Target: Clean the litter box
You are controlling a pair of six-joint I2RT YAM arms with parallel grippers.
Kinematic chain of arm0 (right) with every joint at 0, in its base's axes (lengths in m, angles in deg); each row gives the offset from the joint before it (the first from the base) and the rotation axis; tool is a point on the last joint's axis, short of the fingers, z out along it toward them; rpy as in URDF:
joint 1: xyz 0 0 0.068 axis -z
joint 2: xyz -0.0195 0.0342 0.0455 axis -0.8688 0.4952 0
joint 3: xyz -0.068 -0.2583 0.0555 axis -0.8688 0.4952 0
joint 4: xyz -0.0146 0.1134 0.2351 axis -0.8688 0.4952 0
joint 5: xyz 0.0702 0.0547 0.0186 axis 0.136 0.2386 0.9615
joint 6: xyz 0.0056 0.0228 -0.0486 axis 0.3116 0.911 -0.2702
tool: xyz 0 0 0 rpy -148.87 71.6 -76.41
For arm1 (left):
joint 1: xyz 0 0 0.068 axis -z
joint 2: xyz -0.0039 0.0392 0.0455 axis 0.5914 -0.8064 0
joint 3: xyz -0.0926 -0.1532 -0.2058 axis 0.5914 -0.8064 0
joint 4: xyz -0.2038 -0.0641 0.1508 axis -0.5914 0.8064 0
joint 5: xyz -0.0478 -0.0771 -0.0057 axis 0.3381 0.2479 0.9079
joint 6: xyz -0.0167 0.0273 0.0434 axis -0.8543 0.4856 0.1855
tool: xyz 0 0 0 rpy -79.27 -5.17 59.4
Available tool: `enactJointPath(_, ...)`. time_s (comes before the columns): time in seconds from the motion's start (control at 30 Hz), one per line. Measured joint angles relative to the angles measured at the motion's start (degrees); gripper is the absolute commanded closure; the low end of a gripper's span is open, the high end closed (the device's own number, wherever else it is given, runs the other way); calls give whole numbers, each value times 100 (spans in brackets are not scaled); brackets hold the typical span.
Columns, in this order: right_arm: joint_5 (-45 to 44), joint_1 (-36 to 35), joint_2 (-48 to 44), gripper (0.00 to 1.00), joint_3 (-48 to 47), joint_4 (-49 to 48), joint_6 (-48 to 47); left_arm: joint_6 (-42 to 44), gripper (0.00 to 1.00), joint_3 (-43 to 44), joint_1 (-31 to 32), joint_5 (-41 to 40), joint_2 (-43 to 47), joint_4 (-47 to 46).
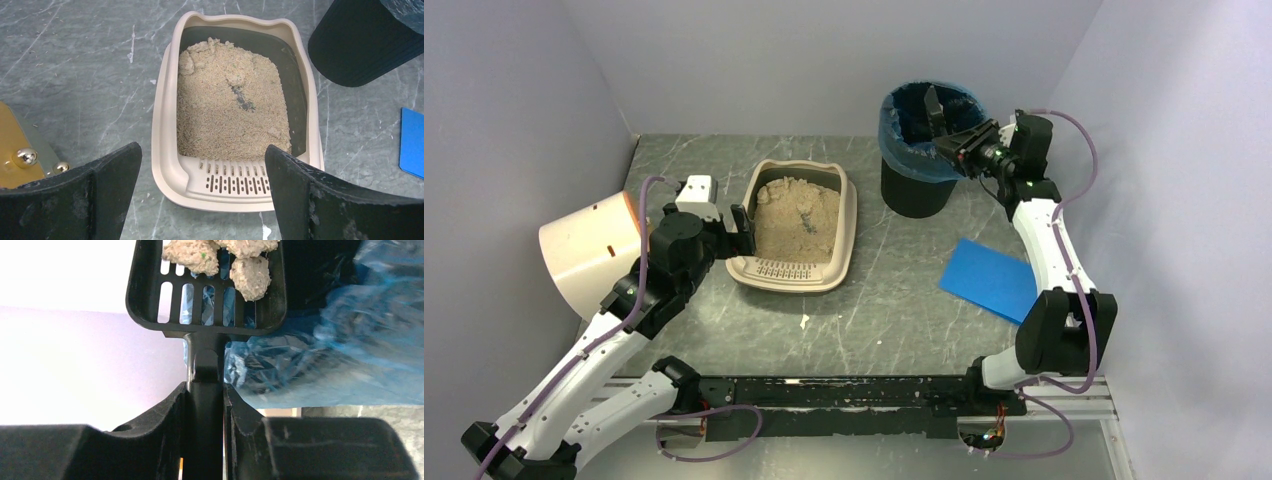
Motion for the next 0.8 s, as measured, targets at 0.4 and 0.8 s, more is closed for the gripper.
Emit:
enactJointPath(0.4,505,197,-192,100,778,-1412,1292,22,2,0,0,0,0,2)
enactJointPath(0.8,861,319,-249,100,1464,-2581,2546,24,2,0,0,2,11,2)
